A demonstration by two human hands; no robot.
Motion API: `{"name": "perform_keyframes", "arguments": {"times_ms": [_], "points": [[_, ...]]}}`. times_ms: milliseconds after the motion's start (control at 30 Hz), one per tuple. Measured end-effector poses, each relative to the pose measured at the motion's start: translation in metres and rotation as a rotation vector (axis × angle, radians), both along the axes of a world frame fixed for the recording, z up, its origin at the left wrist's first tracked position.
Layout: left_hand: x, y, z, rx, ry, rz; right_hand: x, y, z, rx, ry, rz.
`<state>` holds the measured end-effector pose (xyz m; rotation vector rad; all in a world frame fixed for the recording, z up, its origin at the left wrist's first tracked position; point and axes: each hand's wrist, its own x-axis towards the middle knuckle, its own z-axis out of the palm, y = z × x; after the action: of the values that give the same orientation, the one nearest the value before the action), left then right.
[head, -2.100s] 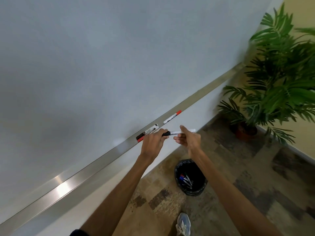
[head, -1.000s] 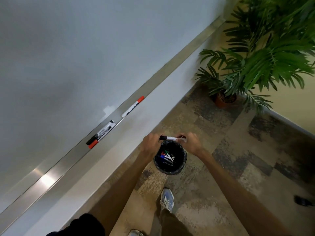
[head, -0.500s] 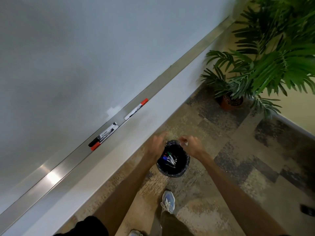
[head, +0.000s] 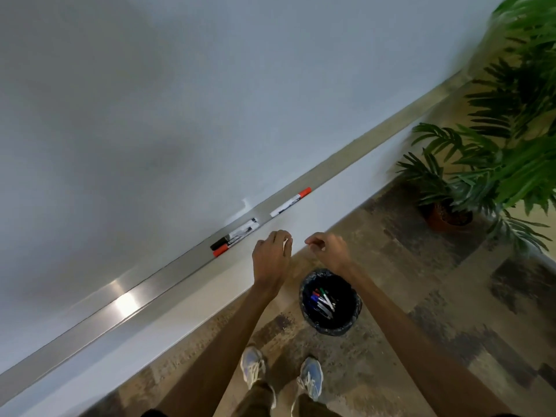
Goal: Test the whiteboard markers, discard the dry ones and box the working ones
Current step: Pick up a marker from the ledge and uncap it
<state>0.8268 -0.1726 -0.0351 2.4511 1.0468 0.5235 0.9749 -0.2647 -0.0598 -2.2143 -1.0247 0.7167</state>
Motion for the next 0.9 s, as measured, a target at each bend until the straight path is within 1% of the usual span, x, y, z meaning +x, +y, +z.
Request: {"name": "perform_keyframes", "arguments": {"times_ms": [67,133,233,367,467,567,733,900], "points": [[-0.014,0.015,0.007,0.05,-0.043,0.052,-0.01,0.023,0.008,0.029,-0.018,0.045],[-0.027,0.032,0.011,0.106,-0.027,0.076,-0.021,0.045,0.016,0.062,-0.035,0.074],[-0.046,0.06,0.013,0.176,0.048,0.093,-0.039,0.076,0.029,0.102,-0.065,0.072],[-0.065,0.087,0.007,0.182,0.211,0.119,-0.059,0.109,0.038,0.124,-0.095,0.114],[-0.079,0.096,-0.006,0.179,0.358,0.115,-0.073,0.128,0.037,0.089,-0.122,0.143],[-0.085,0.098,-0.015,0.146,0.413,0.081,-0.085,0.141,0.033,0.066,-0.161,0.177],[-0.085,0.103,-0.022,0.125,0.417,0.062,-0.095,0.153,0.029,0.024,-0.21,0.217],[-0.087,0.106,-0.02,0.147,0.348,0.045,-0.098,0.155,0.024,-0.001,-0.241,0.228]]}}
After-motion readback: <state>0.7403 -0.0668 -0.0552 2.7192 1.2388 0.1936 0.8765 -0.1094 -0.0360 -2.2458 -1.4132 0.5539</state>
